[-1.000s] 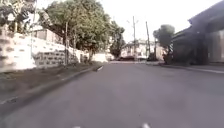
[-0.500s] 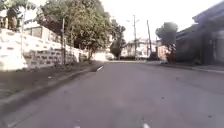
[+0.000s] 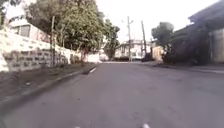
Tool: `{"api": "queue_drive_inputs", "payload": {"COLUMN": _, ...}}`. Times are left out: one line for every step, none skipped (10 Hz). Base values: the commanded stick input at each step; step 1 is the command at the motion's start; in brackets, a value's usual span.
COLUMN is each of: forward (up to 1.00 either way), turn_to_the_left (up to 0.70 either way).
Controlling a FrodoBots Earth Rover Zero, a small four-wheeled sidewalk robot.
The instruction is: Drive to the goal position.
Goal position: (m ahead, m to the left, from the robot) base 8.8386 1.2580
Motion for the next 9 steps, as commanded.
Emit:
{"api": "queue_drive_inputs", "payload": {"forward": 1.00, "turn_to_the_left": 0.00}}
{"api": "queue_drive_inputs", "payload": {"forward": 1.00, "turn_to_the_left": 0.00}}
{"api": "queue_drive_inputs", "payload": {"forward": 1.00, "turn_to_the_left": 0.00}}
{"api": "queue_drive_inputs", "payload": {"forward": 1.00, "turn_to_the_left": 0.00}}
{"api": "queue_drive_inputs", "payload": {"forward": 1.00, "turn_to_the_left": 0.00}}
{"api": "queue_drive_inputs", "payload": {"forward": 1.00, "turn_to_the_left": 0.00}}
{"api": "queue_drive_inputs", "payload": {"forward": 1.00, "turn_to_the_left": 0.00}}
{"api": "queue_drive_inputs", "payload": {"forward": 1.00, "turn_to_the_left": 0.00}}
{"api": "queue_drive_inputs", "payload": {"forward": 1.00, "turn_to_the_left": 0.00}}
